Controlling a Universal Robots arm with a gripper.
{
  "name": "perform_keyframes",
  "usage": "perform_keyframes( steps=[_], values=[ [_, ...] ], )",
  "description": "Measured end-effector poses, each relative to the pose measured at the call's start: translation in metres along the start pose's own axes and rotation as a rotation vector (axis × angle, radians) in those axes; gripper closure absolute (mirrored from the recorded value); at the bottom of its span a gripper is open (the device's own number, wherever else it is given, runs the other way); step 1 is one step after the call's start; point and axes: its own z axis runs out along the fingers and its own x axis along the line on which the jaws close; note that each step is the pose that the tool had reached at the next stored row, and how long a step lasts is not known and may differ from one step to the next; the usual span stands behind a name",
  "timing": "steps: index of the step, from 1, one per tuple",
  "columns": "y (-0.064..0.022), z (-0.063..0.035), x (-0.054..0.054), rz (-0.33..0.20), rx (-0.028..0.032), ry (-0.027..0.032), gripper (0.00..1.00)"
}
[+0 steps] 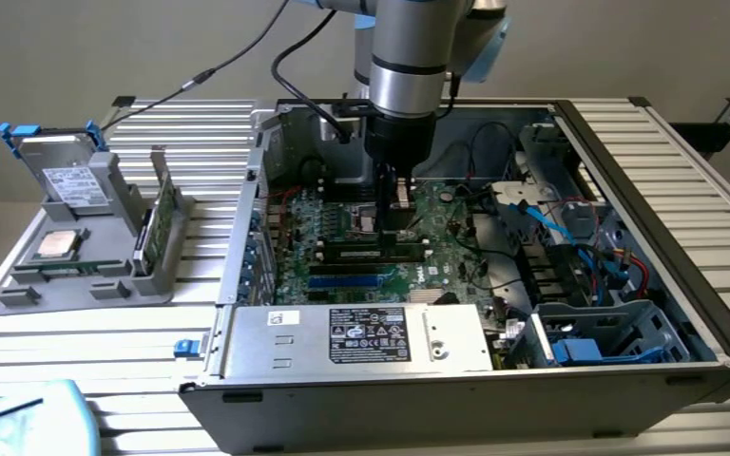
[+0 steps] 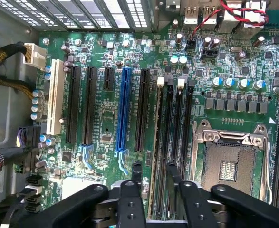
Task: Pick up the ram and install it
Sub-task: 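Press down the ram until it locks into place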
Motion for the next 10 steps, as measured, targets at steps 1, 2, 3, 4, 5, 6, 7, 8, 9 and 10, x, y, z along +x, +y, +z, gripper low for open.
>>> perform_keyframes(
  steps=[1, 2, 3, 4, 5, 6, 7, 8, 9, 10],
  values=[
    [0.0000, -0.0001, 0.0000, 0.000, -0.0001, 0.0001, 0.69],
    [0.0000, -0.0001, 0.0000, 0.000, -0.0001, 0.0002, 0.75],
    [0.0000, -0.0001, 0.0000, 0.000, -0.0001, 0.0001, 0.81],
    [0.0000, -0.0001, 0.0000, 0.000, -0.0001, 0.0002, 0.81],
    [0.0000, 0.0000, 0.0000, 0.000, 0.0000, 0.0001, 0.87],
    [0.0000, 0.0000, 0.0000, 0.000, -0.0001, 0.0001, 0.90],
    [0.0000, 0.0000, 0.0000, 0.000, -0.0001, 0.0002, 0.90],
    [-0.0005, -0.0001, 0.0001, 0.000, 0.0000, 0.0002, 0.90],
    [-0.0019, -0.0002, 0.0002, 0.000, -0.0002, 0.0003, 0.90],
    [-0.0045, -0.0004, 0.0004, 0.000, -0.0002, 0.0001, 0.90]
  ],
)
